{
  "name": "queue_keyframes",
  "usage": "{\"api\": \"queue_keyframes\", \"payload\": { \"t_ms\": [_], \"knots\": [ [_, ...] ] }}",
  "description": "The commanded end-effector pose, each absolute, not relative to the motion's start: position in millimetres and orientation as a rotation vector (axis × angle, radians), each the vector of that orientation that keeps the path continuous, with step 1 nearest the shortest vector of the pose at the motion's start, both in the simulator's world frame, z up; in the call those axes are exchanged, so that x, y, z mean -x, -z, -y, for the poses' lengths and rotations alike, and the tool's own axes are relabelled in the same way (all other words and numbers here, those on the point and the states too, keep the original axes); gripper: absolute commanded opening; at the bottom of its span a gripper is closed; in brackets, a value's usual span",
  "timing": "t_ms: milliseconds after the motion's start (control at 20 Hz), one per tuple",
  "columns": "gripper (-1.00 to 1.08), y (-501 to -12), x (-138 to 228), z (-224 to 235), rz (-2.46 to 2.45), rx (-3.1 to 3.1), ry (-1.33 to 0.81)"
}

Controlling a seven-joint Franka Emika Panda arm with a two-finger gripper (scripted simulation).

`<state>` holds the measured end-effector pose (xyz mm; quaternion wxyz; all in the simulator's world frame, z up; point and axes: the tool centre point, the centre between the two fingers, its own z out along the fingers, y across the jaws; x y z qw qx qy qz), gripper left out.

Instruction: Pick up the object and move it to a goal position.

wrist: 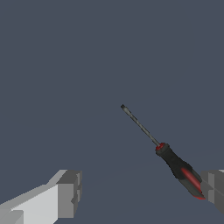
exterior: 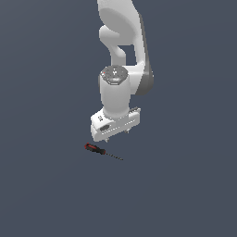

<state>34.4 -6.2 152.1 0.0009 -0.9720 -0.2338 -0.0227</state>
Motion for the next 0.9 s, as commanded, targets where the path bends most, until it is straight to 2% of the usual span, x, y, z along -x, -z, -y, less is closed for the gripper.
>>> {"api": "queue_keyframes", "payload": {
  "t_ms": [0, 850],
  "knots": [
    [1.00, -145.2, -36.8, 11.9, 0.833, 3.030, 0.064],
    [1.00, -97.3, -48.5, 50.4, 1.453, 2.793, 0.020]
  ]
}}
